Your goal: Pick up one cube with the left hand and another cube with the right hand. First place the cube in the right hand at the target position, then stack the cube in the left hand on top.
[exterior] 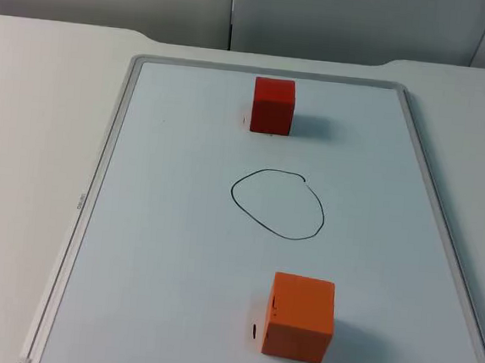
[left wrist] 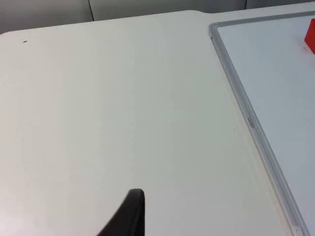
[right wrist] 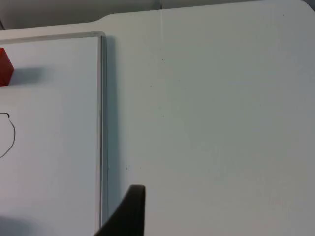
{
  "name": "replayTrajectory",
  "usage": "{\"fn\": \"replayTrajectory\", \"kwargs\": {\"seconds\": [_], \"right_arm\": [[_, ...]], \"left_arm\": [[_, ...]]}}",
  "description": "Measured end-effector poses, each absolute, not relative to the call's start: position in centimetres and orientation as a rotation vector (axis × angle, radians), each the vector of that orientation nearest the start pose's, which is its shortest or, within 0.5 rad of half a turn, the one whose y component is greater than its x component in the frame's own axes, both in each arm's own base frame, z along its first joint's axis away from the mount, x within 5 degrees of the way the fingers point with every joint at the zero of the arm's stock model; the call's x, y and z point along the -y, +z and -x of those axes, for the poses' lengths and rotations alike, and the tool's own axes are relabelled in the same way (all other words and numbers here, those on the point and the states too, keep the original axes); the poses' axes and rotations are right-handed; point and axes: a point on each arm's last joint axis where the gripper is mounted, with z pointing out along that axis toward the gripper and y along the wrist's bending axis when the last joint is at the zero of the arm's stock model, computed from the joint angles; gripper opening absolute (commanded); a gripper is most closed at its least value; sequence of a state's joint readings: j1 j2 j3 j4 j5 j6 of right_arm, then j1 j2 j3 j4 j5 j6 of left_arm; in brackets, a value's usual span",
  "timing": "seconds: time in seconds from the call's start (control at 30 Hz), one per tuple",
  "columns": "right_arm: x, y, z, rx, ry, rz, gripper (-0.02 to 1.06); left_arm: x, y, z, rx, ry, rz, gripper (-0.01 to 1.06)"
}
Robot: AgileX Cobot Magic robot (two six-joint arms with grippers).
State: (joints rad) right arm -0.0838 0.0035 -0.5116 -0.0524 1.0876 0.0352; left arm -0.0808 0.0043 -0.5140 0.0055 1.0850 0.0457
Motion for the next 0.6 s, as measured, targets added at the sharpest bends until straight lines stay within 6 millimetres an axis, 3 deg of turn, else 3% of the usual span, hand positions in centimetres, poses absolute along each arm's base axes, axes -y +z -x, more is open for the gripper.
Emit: {"fn": "replayTrajectory", "kwargs": {"seconds": [0.2, 0.33, 0.5, 0.6], "right_arm": [[0.4, 27.8, 0.7, -2.059, -0.093, -0.126, 1.04], [0.4, 27.8, 0.7, -2.059, -0.093, -0.126, 1.04], [0.4, 27.8, 0.7, -2.059, -0.093, -0.126, 1.04], [0.4, 27.8, 0.7, -2.059, -0.093, -0.126, 1.04]], "left_arm": [[-0.1, 29.4, 0.3, -2.016, -0.016, -0.127, 1.05], [0.1, 32.4, -1.2, -1.889, -0.024, -0.12, 1.05], [0.2, 34.7, -2.8, -1.815, -0.025, -0.115, 1.05], [0.4, 37.5, -5.1, -1.757, -0.025, -0.111, 1.05]]}}
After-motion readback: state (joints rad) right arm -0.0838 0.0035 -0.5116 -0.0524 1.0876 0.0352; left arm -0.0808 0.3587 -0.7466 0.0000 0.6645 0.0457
